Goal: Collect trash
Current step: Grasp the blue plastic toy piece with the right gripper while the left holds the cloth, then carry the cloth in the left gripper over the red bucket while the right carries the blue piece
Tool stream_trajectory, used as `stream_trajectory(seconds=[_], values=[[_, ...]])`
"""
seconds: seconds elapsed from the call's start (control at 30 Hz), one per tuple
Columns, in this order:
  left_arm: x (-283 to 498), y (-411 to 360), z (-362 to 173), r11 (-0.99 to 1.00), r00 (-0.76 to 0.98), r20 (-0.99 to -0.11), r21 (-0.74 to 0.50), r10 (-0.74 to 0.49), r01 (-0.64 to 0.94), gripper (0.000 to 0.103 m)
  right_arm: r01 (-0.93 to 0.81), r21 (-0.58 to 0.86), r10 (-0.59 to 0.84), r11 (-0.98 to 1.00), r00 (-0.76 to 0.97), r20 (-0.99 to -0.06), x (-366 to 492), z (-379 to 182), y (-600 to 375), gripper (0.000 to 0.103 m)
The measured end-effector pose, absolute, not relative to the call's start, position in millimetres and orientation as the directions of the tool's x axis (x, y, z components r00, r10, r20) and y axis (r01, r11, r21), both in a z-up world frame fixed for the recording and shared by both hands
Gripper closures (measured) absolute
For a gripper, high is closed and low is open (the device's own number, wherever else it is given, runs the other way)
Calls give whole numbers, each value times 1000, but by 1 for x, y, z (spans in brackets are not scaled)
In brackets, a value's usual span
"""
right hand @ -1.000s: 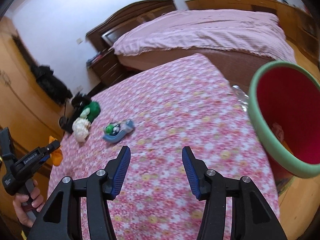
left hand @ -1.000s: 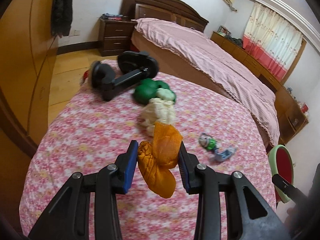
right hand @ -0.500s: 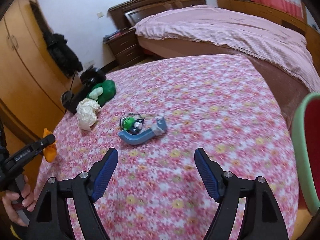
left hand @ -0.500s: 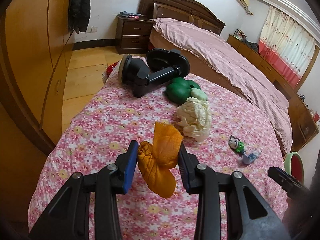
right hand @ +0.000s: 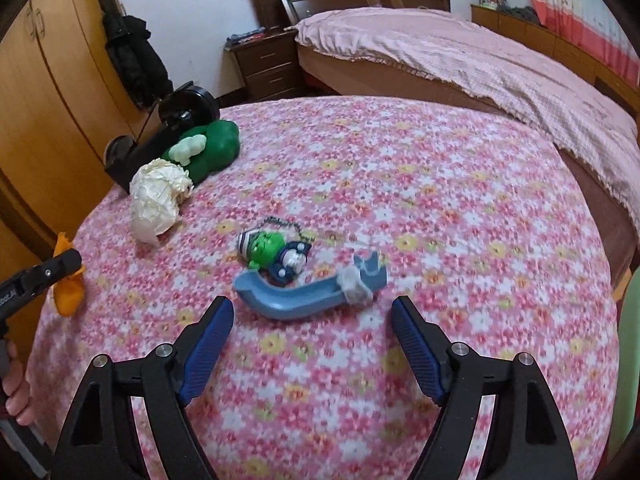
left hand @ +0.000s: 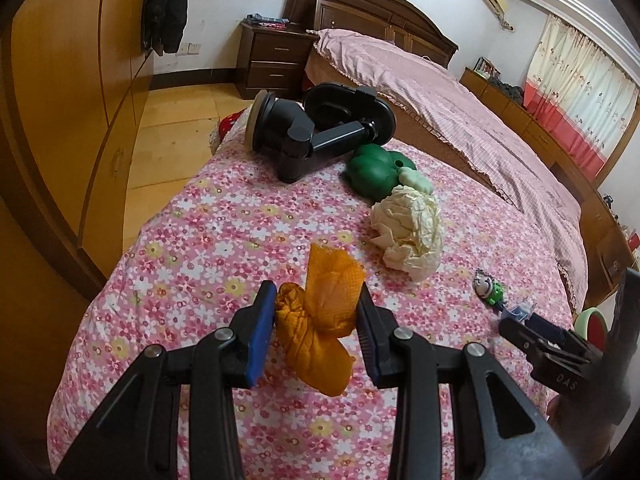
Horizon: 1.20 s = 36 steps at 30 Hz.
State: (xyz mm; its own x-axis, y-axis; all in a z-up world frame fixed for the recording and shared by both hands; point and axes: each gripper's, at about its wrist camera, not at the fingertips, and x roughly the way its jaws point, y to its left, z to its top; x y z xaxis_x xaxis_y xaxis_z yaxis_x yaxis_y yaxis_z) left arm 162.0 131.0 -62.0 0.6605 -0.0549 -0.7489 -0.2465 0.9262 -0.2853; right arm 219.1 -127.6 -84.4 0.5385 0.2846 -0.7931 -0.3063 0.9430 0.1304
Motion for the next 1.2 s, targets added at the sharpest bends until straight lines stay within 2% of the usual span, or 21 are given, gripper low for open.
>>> stream_trajectory(seconds=[0.23,0.33,0.4,1.2], values=[[163,129,-65,928,657,-751,-282,-57,-242,64,-307,95,260,947,556,-789,228,-88,-118,21],[163,127,-64,930,659,-750,-281,-58,-237,64,-295,117,271,948,561,-782,229,-88,-118,21],[162,126,-64,930,659,-750,-282,-61,-234,64,-292,125,277,948,565,-778,228,-87,-120,26],[131,73,-30,944,698,-692,-322,-184,-71,64,-165,290,324,943,657,-681,134,-33,-189,26]])
